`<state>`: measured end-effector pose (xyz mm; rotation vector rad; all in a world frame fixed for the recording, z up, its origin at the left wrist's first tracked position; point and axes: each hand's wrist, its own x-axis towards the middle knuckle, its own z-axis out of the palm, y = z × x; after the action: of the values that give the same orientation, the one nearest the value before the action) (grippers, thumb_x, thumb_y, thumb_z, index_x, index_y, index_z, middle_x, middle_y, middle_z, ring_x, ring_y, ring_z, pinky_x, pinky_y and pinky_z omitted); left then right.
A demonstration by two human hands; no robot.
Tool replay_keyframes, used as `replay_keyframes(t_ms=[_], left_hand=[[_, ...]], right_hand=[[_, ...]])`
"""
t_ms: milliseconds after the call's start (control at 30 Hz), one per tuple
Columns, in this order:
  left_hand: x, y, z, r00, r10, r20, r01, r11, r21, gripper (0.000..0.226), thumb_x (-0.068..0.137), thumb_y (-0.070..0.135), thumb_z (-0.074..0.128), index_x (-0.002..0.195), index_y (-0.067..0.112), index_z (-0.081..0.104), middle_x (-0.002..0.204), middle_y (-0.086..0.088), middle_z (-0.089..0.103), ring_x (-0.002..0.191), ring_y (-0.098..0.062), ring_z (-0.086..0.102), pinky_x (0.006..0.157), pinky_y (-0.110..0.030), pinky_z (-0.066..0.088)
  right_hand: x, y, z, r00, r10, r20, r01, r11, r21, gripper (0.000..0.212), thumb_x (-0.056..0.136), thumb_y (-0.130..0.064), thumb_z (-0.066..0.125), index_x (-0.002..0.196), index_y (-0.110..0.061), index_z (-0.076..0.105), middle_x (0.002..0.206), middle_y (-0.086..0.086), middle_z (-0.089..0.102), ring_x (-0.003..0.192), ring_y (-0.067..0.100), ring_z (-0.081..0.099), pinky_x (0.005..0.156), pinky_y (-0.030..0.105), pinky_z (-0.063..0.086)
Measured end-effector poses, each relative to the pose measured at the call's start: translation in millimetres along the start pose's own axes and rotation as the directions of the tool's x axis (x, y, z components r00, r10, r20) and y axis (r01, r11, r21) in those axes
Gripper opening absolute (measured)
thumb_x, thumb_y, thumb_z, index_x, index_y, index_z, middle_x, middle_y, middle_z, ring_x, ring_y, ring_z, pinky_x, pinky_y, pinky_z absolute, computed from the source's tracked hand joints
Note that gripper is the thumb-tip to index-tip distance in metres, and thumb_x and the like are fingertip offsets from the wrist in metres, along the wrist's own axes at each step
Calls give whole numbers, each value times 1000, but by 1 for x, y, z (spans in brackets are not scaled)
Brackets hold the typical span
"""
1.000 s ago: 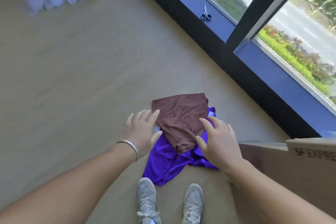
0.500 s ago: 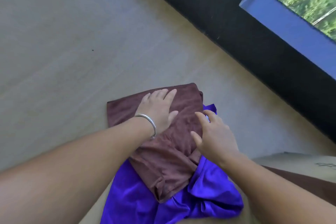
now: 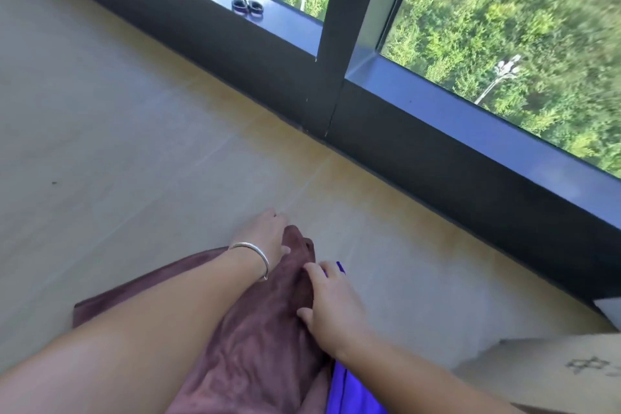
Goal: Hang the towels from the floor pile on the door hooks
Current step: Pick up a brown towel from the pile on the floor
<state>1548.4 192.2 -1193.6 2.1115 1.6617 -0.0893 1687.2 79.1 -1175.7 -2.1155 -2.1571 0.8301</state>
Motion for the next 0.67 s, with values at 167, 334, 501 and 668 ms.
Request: replay_keyframes(t_ms=[167, 334, 501, 668], left_hand=[[-8, 1, -9, 999, -33, 13, 33, 999, -29, 25, 84, 33, 65, 109, 31, 60, 118, 5, 61, 108, -22, 60, 87, -32, 48], [-14, -8, -12, 999, 46, -23, -48, 994, -95, 3, 85, 28, 58, 88, 29, 59, 106, 0, 59, 103, -25, 55, 84, -33, 45], [-19, -21, -19, 999, -12, -37, -3, 926, -378, 7, 87, 25, 48, 87, 18, 47, 84, -5, 60, 81, -30, 54, 69, -36, 41], [-26, -35, -27, 989, -90, -120, -3, 786, -618, 13, 85, 13, 53, 82, 23, 46, 66, 6, 51, 63, -15, 45, 57, -26, 32]], right_hand=[[-4, -6, -4, 995, 96, -6, -95, 992, 78, 68, 80, -20, 67, 136, -26, 29, 127, 2, 39, 111, 26, 53, 86, 35, 47], [-3, -3, 1, 991, 128, -43, -119, 979, 164, 53, 77, -20, 61, 124, -25, 37, 114, 0, 54, 104, 27, 56, 80, 35, 48], [-4, -1, 2, 981, 178, -83, -140, 930, 339, 30, 73, -26, 65, 99, -28, 50, 87, -10, 65, 83, 12, 62, 73, 31, 50], [-6, -6, 5, 991, 58, -120, 2, 894, 447, 18, 78, -35, 65, 71, -25, 51, 68, -17, 58, 61, 3, 51, 56, 17, 40]])
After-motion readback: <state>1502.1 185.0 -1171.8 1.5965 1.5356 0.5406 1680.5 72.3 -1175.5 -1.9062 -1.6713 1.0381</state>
